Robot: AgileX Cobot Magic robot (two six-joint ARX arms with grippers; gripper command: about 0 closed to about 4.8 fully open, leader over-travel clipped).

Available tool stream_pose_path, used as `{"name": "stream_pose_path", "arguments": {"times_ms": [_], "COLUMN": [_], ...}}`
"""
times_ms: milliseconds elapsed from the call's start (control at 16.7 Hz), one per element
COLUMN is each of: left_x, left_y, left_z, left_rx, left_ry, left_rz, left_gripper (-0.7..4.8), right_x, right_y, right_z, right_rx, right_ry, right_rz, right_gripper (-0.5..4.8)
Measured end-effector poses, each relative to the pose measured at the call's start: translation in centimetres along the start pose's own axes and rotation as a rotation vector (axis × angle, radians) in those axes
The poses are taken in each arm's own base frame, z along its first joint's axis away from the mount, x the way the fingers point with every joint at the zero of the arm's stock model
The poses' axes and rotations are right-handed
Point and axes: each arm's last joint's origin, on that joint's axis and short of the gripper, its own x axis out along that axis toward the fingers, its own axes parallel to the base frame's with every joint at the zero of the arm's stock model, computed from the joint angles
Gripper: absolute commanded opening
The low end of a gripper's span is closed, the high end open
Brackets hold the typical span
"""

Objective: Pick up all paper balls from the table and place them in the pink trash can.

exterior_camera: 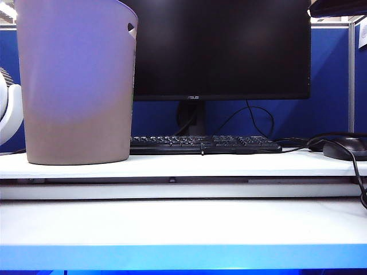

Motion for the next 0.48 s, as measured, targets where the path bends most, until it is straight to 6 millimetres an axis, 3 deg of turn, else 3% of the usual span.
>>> {"name": "stream_pose_path", "arguments": {"times_ms": [478], "left_x": [0.2], "left_y": [0.15], "left_z": [-0.59], "left_rx": [-0.028], "left_ry": [-0.031], "left_rz": [0.033], "left_gripper": [-0.05], "right_x": [0.0], "right_y": [0.0], "right_z": [0.0], "right_rx": [0.0], "right_ry": [0.0], "right_rz": [0.0], "right_gripper": [-0.06]}}
